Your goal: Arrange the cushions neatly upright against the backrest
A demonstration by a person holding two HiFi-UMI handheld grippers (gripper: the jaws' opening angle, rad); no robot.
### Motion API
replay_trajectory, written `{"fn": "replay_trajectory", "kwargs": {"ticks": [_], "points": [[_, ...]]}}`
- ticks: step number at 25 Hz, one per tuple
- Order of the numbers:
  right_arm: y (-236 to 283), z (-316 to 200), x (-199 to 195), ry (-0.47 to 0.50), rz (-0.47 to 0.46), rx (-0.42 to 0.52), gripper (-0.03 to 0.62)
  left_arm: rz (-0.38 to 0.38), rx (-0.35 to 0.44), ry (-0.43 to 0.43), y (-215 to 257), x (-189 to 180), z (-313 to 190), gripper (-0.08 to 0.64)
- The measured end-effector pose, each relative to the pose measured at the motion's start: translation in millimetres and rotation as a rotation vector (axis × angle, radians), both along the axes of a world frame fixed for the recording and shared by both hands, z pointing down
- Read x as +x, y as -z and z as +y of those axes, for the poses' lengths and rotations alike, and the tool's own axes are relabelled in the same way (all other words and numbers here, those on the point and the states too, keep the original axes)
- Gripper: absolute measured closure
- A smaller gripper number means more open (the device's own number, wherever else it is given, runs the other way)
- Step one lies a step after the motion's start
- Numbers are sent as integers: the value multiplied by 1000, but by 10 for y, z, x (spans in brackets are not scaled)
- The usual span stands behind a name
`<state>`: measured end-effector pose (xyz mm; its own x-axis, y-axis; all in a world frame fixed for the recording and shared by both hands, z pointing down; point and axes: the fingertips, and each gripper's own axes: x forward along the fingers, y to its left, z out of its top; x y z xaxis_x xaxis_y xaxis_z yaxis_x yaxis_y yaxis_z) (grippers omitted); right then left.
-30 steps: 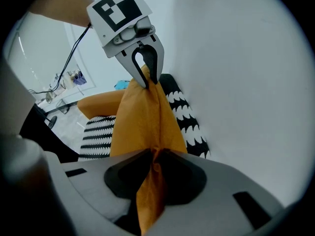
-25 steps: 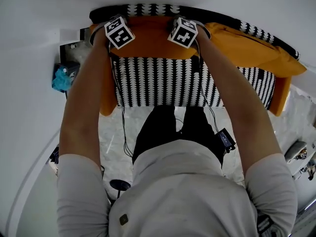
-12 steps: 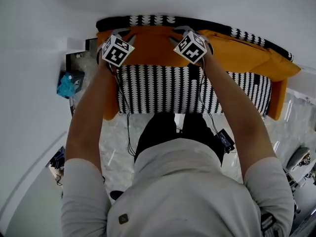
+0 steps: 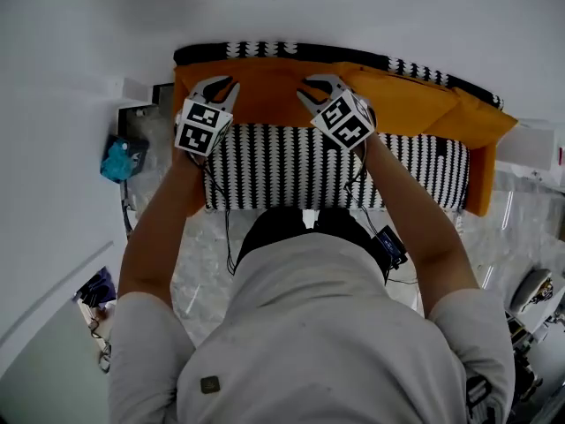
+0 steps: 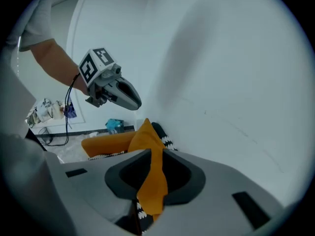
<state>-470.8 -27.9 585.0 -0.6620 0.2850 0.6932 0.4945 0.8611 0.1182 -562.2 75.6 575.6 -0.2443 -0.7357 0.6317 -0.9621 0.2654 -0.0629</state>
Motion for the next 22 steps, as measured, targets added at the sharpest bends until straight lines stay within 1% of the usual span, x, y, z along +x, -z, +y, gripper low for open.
{"fn": "replay_trajectory", "kwargs": {"ticks": [2, 5, 10, 12, 15, 17, 19, 22], "points": [[209, 57, 122, -22, -36, -35, 511, 10, 43, 22, 214, 153, -5, 508], [554, 125, 250, -49, -100, -92, 532, 7, 108, 28, 550, 390, -41, 522], [1110, 155, 420, -94, -216, -151, 549, 4, 235, 38, 1125, 708, -58, 531], [1285, 188, 499, -99, -252, -166, 551, -9, 275, 40, 1332, 790, -48, 535], [1578, 232, 617, -123, -314, -210, 558, -52, 328, 52, 1617, 841, 0, 541], [1745, 275, 701, -139, -351, -247, 563, -50, 374, 73, 1767, 873, 49, 548], [1860, 308, 772, -149, -374, -267, 565, -36, 411, 76, 1858, 932, 56, 551], [1952, 307, 844, -160, -398, -268, 565, -38, 422, 51, 1891, 1030, 21, 551]]}}
